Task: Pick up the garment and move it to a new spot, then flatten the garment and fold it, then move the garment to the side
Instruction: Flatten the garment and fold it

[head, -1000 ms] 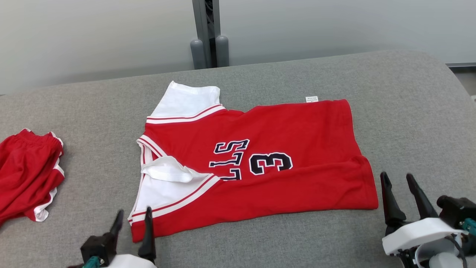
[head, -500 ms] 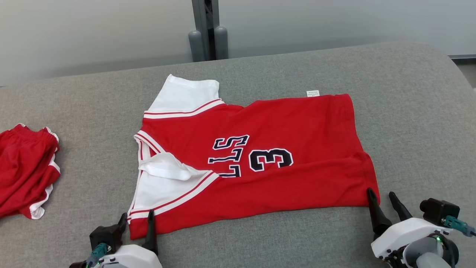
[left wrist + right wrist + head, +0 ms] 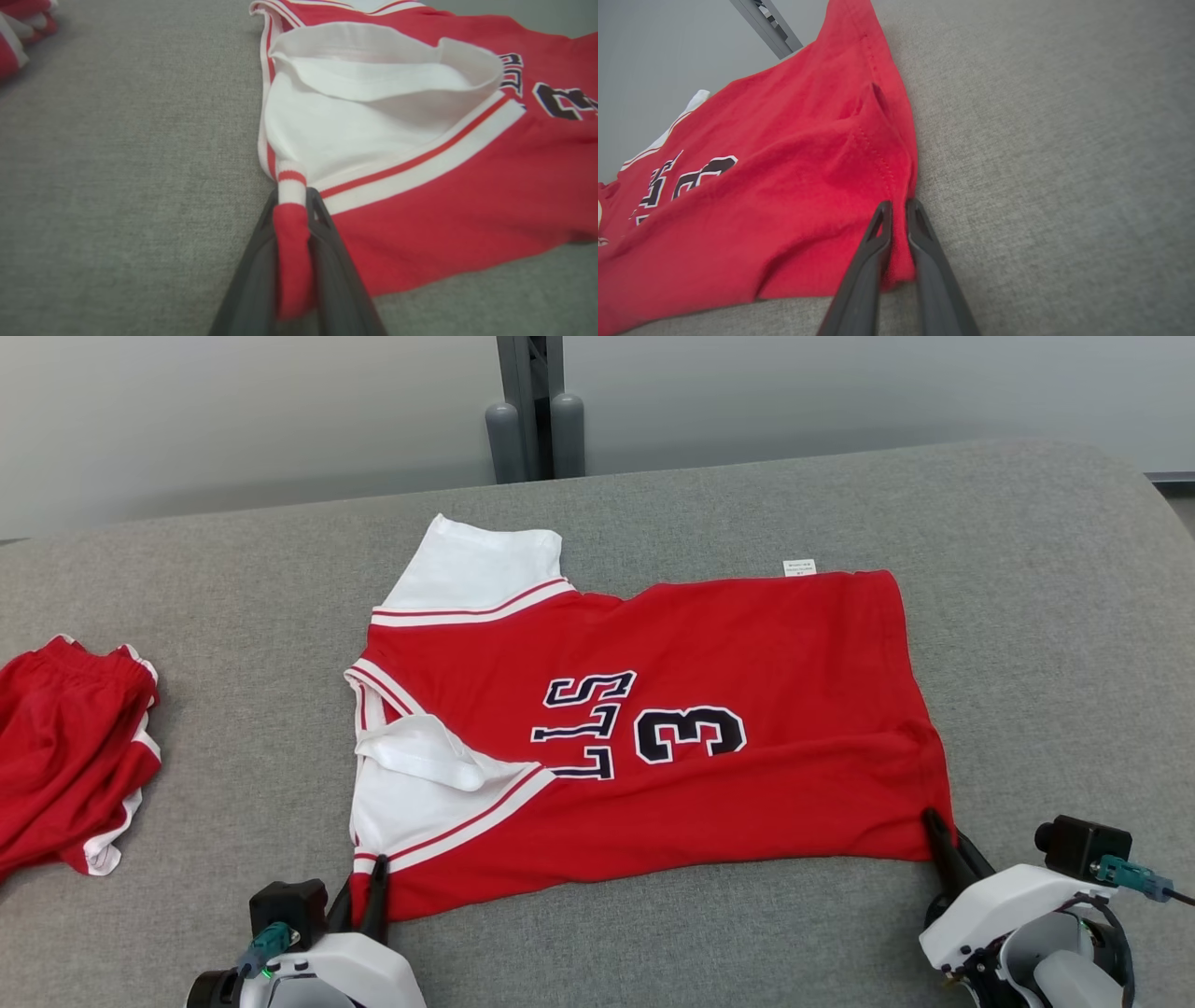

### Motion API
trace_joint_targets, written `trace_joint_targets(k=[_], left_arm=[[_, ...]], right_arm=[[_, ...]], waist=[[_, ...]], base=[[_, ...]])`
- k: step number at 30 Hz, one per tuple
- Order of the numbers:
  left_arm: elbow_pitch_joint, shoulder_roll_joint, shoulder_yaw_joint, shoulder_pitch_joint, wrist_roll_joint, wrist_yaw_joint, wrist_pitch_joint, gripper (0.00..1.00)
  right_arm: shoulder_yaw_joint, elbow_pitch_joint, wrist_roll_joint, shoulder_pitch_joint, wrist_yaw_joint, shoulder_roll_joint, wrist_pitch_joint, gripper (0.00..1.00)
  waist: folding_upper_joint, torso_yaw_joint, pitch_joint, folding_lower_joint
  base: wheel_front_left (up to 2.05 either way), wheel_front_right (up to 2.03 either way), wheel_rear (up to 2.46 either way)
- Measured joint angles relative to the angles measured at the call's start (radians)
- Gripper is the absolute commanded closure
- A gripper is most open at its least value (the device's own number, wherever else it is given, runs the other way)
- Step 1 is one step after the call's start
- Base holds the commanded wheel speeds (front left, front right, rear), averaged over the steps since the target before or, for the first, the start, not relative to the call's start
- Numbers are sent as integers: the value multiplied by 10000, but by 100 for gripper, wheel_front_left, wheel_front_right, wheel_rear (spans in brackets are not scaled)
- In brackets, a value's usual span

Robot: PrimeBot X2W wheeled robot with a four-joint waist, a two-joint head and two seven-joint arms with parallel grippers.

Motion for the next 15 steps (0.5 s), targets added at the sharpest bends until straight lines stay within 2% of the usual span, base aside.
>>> trace_joint_targets(k=[10, 15], left_arm=[[-209, 316, -222, 48, -58, -211, 366, 100], [-757, 694, -483, 198, 102, -376, 945, 100]], right_arm=[[943, 8, 644, -156, 0, -546, -38, 100], [1513, -119, 1026, -192, 2, -980, 550, 100]], waist=[[0, -44, -321, 0], [0, -57, -547, 0]], base=[[0, 0, 0], [0, 0, 0]])
